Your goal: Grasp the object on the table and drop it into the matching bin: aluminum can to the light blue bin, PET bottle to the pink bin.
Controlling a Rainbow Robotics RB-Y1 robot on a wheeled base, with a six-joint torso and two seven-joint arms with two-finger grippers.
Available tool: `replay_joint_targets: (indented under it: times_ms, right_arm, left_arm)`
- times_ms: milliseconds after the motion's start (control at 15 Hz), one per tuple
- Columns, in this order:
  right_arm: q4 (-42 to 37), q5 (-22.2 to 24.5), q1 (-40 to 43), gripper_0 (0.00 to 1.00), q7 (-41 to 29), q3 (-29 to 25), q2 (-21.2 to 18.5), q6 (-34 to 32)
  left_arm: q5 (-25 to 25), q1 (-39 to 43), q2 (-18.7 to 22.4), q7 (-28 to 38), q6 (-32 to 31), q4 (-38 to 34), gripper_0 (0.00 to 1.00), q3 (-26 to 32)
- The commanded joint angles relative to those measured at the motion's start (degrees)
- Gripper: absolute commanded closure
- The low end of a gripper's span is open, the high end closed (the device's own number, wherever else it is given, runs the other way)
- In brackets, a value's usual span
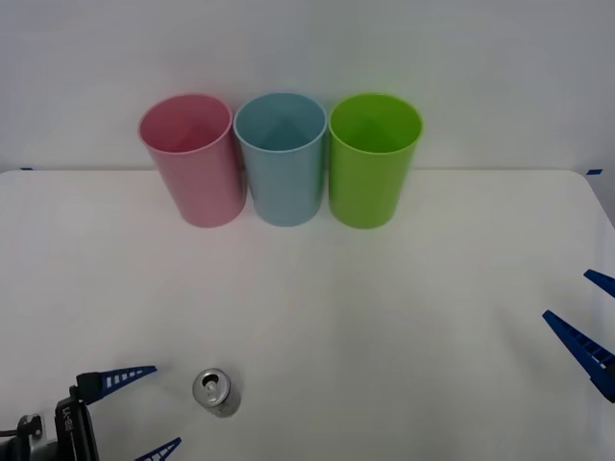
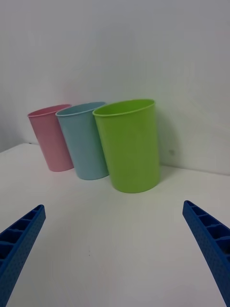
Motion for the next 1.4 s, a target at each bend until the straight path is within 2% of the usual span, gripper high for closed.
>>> replay_joint_targets:
  times_ms: [67,800,1067,1400]
  right_arm:
    - [0.00,0.00,0.00,0.00,0.00,0.00,0.00,0.00]
    - [0.00,0.00,0.00,0.00,0.00,0.00,0.00,0.00]
    - [0.00,0.00,0.00,0.00,0.00,0.00,0.00,0.00]
    - [0.00,0.00,0.00,0.00,0.00,0.00,0.00,0.00]
  left_arm:
    - [-1.74,-0.73,-1.12,-0.27,0.27,-0.01,0.00,0.00]
    - [-7.63,-3.02,-7.10,-1.23,2.99,0.08,0.00,0.27]
    - [-9.74,-4.95,-7.62,-1.32,3.26,1.40,0.00,0.27]
    - [-9.83,-7.41,-7.62,-2.90,3.34,5.00,0.00,-0.70]
